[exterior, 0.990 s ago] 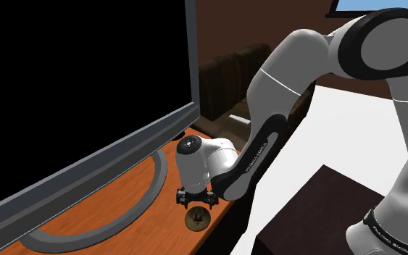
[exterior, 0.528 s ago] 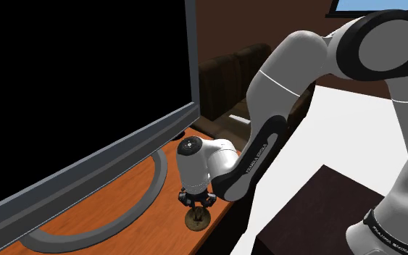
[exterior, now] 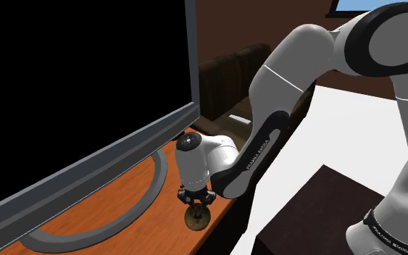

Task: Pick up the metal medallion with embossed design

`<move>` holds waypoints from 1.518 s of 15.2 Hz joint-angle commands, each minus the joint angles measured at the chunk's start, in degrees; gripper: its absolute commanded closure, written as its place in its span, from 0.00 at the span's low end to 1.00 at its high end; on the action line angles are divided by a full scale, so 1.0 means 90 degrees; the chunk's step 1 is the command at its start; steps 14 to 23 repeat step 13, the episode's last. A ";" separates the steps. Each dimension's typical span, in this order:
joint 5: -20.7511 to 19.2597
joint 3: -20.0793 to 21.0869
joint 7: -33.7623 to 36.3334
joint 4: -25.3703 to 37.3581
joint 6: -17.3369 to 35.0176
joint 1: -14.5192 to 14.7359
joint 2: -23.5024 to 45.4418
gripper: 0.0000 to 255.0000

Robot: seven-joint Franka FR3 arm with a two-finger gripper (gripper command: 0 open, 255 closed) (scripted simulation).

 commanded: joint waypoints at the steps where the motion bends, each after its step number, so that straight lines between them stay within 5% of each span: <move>1: 0.0110 0.0092 -0.0094 -0.0067 -0.0084 -0.0086 -0.0161 1.00; 11: 0.0738 0.0553 -0.0564 -0.0199 -0.0614 -0.0429 -0.0901 1.00; 23: 0.0748 0.0559 -0.0572 -0.0200 -0.0622 -0.0433 -0.0913 1.00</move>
